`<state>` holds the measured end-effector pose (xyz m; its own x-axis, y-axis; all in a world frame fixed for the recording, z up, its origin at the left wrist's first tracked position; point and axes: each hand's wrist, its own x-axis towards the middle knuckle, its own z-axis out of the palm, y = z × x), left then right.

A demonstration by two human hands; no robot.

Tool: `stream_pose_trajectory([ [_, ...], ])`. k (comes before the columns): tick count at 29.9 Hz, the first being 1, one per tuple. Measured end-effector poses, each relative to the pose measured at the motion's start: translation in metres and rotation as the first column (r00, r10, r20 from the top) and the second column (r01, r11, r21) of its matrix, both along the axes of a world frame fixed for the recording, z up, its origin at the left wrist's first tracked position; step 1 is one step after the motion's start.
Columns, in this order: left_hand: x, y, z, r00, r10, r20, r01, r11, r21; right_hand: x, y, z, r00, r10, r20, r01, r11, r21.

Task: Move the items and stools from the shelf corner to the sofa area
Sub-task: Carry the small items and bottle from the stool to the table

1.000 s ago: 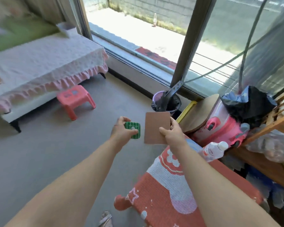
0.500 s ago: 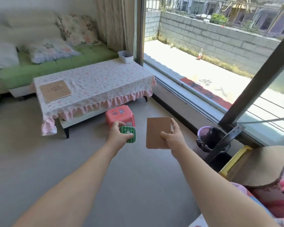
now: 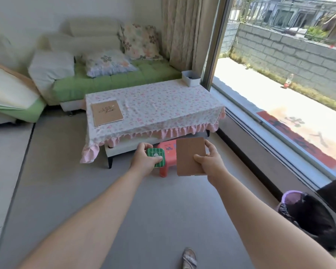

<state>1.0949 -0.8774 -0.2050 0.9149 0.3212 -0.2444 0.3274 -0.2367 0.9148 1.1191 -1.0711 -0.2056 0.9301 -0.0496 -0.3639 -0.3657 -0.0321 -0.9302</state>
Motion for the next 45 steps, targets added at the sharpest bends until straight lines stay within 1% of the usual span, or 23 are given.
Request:
stream_pose_trajectory([
  [5, 0.070, 0.011, 0.000, 0.997, 0.068, 0.044, -0.068, 0.998, -0.001, 0.081, 0.009, -0.008, 0.999, 0.045, 0.021, -0.046, 0.999, 0.024],
  [7, 0.106, 0.013, 0.005, 0.994, 0.102, 0.035, -0.102, 0.995, -0.001, 0.125, 0.014, -0.001, 0.996, 0.081, 0.041, -0.082, 0.996, 0.027],
  [9, 0.165, 0.014, 0.011, 0.981, 0.191, 0.022, -0.191, 0.982, -0.011, 0.197, 0.020, 0.004, 0.989, 0.146, 0.028, -0.146, 0.989, 0.006],
  [14, 0.187, 0.028, 0.007, 0.978, 0.209, 0.009, -0.209, 0.978, 0.003, 0.227, 0.034, 0.004, 0.983, 0.183, 0.015, -0.183, 0.981, 0.065],
  [17, 0.222, 0.040, 0.003, 0.969, 0.245, -0.027, -0.245, 0.969, 0.018, 0.272, 0.052, -0.004, 0.974, 0.226, -0.023, -0.225, 0.974, 0.041],
  [20, 0.261, 0.061, 0.000, 0.956, 0.291, -0.026, -0.291, 0.957, 0.016, 0.319, 0.079, -0.011, 0.964, 0.265, -0.035, -0.265, 0.964, 0.019],
  [24, 0.315, 0.091, -0.003, 0.952, 0.304, -0.023, -0.304, 0.952, 0.026, 0.374, 0.110, -0.017, 0.954, 0.296, -0.040, -0.297, 0.955, -0.007],
  [27, 0.370, 0.119, -0.003, 0.953, 0.304, -0.005, -0.304, 0.952, -0.022, 0.426, 0.135, -0.017, 0.952, 0.304, -0.042, -0.306, 0.952, -0.025],
  [29, 0.396, 0.133, -0.002, 0.957, 0.289, -0.019, -0.289, 0.957, -0.012, 0.453, 0.147, -0.014, 0.953, 0.299, -0.056, -0.301, 0.953, -0.041],
  [34, 0.479, 0.184, 0.000, 0.961, 0.278, -0.011, -0.278, 0.960, -0.021, 0.530, 0.191, -0.013, 0.963, 0.256, -0.083, -0.257, 0.966, 0.002],
  [40, 0.547, 0.212, -0.031, 0.957, 0.272, -0.100, -0.277, 0.960, -0.046, 0.599, 0.219, -0.028, 0.957, 0.257, -0.133, -0.261, 0.965, -0.010],
  [45, 0.596, 0.226, -0.043, 0.947, 0.298, -0.121, -0.305, 0.951, -0.043, 0.657, 0.233, -0.041, 0.944, 0.283, -0.169, -0.293, 0.956, -0.032],
])
